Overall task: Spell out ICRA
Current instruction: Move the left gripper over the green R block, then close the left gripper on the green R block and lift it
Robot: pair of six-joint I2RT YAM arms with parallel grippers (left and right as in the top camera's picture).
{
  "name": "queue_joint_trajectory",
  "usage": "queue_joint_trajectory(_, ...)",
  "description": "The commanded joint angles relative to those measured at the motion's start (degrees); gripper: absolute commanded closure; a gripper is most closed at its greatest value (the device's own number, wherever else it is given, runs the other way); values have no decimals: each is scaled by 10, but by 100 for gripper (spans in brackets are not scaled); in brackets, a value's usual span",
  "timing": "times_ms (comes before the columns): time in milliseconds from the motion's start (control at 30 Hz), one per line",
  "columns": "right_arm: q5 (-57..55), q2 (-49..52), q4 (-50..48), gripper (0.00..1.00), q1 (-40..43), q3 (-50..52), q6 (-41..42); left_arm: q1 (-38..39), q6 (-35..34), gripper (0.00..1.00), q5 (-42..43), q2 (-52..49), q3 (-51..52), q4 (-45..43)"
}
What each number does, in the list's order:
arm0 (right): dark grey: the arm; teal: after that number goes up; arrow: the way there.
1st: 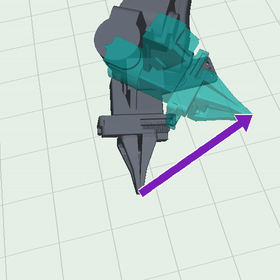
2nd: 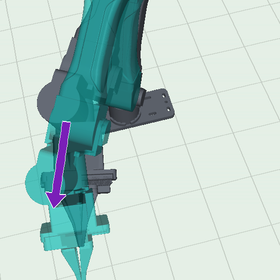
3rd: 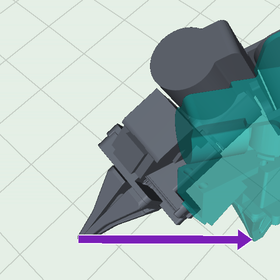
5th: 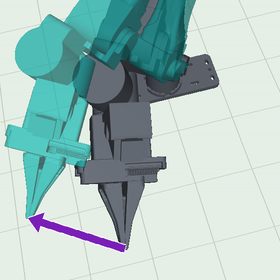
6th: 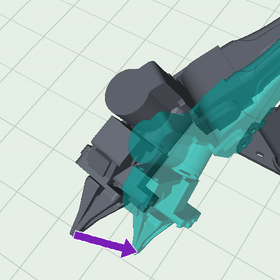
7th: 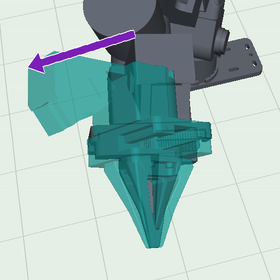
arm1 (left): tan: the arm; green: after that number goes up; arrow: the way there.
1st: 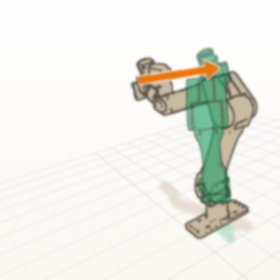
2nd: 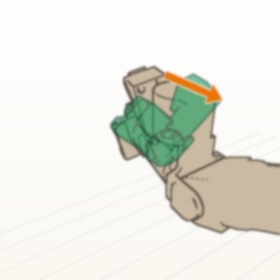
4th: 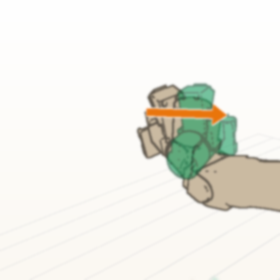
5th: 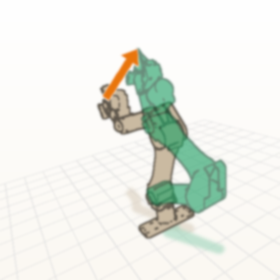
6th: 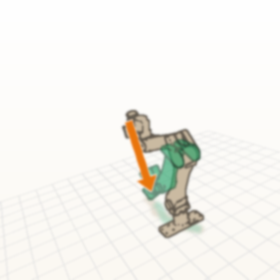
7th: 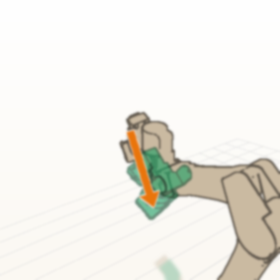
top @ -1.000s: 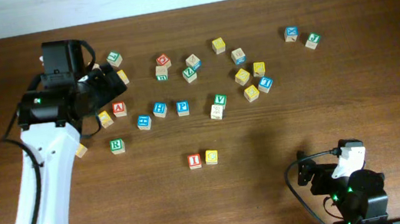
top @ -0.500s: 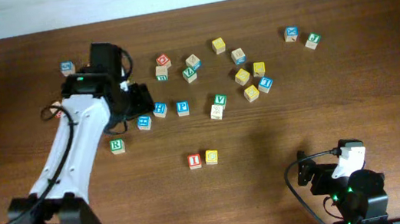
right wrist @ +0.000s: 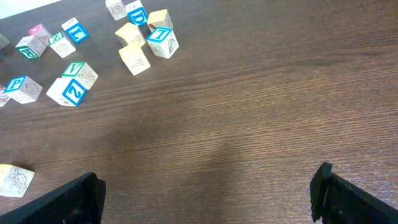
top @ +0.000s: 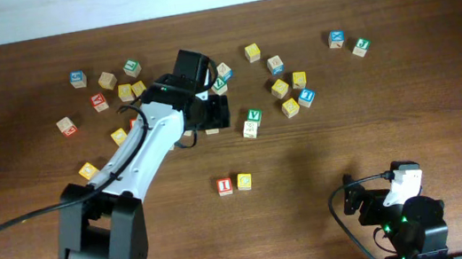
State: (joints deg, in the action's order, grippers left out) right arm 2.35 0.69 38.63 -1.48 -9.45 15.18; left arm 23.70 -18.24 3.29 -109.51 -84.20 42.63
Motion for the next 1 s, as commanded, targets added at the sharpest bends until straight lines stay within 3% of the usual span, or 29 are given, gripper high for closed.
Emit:
queue_joint_trajectory(0,-7,-3,2,2,4,-2,-2,-6,-10,20,21,30,-8,17)
queue_joint_trajectory(200,-7,-3,2,2,4,-2,-2,-101,-21,18,2,134,-20,135)
queue_joint_trajectory(367,-7,-3,2,2,4,-2,-2,-170,-31,18,-22,133,3,289)
queue_joint_trajectory(400,-7,-3,2,1,4,-2,-2,-170,-31,14,-37,133,19,293)
queue_joint_trajectory(567,-7,-3,2,2,4,-2,-2,-178,-31,9,-87,133,87,206)
queue_joint_trajectory(700,-7,-3,2,2,4,-2,-2,-214,17,13,-87,128,126,121)
queue_joint_trajectory(833,-7,-3,2,2,4,-2,-2,-224,19,16,-92,106,169,41)
queue_joint_trajectory(933,-7,-3,2,2,4,-2,-2,-224,19,8,-91,78,171,11)
queue_joint_trajectory(967,-7,-3,2,2,4,-2,-2,-224,25,10,-91,68,171,11)
